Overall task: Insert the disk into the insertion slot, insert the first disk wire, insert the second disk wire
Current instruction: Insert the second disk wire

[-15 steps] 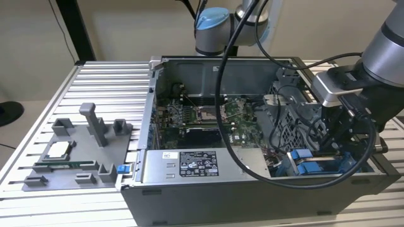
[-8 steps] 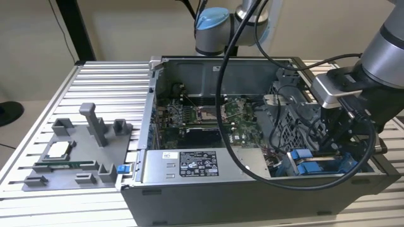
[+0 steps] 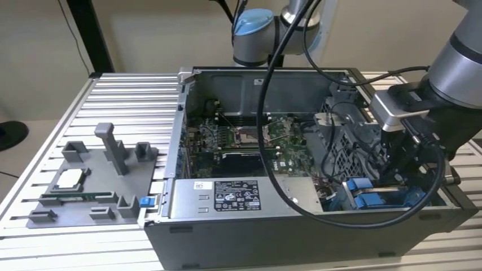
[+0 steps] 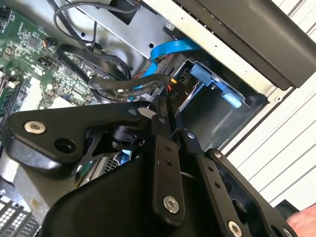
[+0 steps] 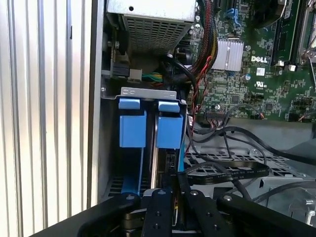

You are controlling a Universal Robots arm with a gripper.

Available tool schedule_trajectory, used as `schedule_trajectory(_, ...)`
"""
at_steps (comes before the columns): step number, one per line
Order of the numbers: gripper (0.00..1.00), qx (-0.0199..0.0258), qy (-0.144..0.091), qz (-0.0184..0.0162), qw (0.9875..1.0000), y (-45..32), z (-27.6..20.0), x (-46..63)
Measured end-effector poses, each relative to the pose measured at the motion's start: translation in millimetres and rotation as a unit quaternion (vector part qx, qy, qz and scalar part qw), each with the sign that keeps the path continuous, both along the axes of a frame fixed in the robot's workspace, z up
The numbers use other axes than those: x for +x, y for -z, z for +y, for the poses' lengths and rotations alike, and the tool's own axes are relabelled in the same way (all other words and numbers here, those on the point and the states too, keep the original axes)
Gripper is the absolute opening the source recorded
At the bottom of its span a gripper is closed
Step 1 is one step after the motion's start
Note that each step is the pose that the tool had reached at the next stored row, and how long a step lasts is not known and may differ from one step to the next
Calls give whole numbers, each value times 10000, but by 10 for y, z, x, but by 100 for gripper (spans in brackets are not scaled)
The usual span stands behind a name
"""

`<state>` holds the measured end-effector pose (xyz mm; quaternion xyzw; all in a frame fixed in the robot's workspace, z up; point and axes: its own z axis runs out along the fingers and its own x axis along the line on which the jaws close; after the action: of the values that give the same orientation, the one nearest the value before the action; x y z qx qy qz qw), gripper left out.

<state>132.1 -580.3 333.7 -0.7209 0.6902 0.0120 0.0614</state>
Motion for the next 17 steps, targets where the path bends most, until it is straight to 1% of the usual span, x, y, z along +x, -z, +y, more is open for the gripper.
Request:
schedule_trajectory(2, 100, 3, 0, 0, 10000, 3, -1, 0)
schedule_trajectory(3, 100, 7, 0, 0, 10000, -11, -1, 0)
schedule_trajectory(5, 100, 23, 0, 0, 10000, -71, -1, 0)
schedule_trajectory(8, 100, 28, 0, 0, 10000, -195, -1, 0)
schedule_trajectory(17, 100, 30, 0, 0, 10000, -604, -1, 0)
